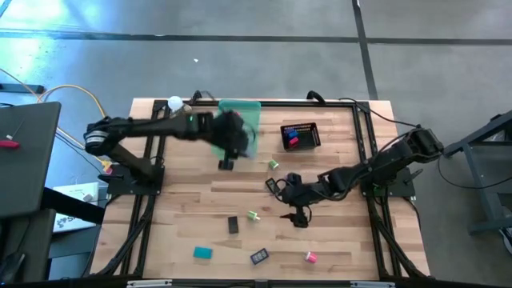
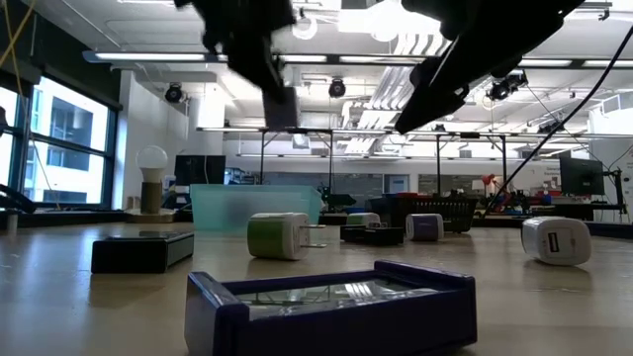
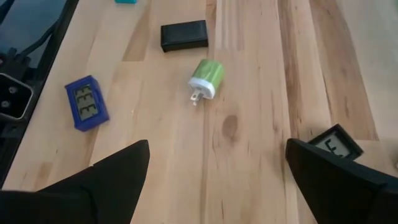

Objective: Pick & Place Office items
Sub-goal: Put the light purple charger adapter into the green bin

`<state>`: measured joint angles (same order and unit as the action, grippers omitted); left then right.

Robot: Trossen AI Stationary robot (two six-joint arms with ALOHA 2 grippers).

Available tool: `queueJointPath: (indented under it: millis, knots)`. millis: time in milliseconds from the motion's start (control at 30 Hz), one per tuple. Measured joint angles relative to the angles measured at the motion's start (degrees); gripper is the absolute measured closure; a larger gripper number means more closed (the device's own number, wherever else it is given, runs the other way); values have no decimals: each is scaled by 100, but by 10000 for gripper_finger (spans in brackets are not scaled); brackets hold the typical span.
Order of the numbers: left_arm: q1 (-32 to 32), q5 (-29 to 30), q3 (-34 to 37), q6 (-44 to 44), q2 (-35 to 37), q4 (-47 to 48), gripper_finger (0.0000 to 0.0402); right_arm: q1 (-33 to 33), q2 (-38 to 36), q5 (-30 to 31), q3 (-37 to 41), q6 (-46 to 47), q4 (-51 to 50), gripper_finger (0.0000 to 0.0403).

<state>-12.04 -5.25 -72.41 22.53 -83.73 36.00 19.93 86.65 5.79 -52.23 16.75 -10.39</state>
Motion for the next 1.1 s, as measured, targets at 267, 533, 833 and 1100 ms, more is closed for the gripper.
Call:
queueJointPath:
  millis: [267,533,833,1100]
  knots:
    - [-1225,-239,654,-265,-105,-253,278,182,0,27,0,3,-13,38]
    - [-1336,-328,1353,-203,-109,-634,278,140,2,47,0,-38,-14,41]
    - [-1595,-638,1623,-142,-107,-882,278,128,2,53,0,-33,74,42]
    - [-1696,-675,2165,-134,-107,-1339,278,134,2,29,0,-32,73,42]
